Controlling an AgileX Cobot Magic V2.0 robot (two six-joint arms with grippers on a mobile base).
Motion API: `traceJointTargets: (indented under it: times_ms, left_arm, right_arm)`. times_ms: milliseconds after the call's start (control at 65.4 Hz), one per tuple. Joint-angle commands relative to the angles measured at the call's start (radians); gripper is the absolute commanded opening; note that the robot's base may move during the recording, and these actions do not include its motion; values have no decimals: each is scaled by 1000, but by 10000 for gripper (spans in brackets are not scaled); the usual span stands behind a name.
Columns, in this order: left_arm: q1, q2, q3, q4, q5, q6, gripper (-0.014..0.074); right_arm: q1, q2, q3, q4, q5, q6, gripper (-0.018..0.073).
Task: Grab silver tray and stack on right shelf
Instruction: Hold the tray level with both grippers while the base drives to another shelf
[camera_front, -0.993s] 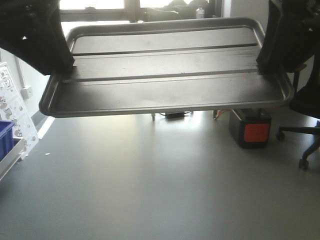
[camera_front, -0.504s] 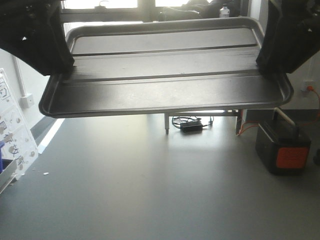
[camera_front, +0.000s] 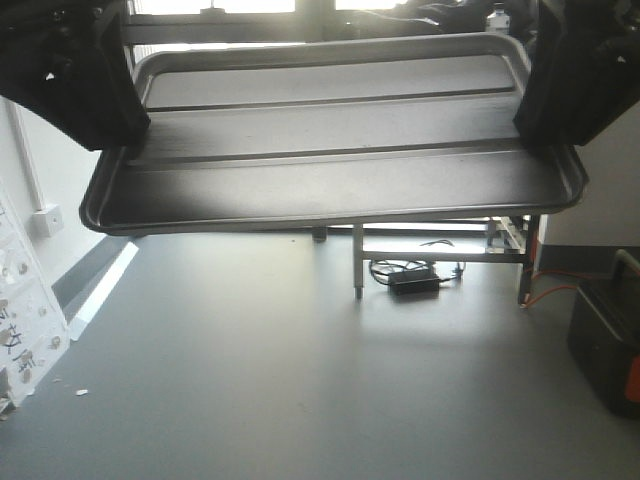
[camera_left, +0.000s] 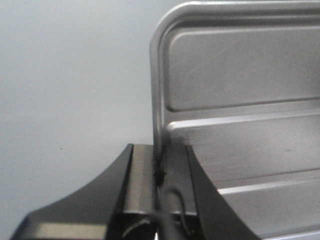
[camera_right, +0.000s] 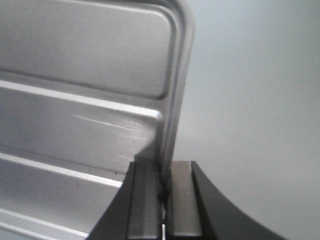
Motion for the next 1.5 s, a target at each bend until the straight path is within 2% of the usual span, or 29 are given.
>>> traceJointTargets:
  times_ms: [0, 1482]
  left_arm:
    - [-7, -30, -26, 27, -35, 7, -99]
    - [-7, -30, -26, 27, -35, 7, -99]
  right_arm:
    - [-1, -27, -28, -32, -40, -19, 57]
    - [-1, -27, -28, -32, -36, -19, 57]
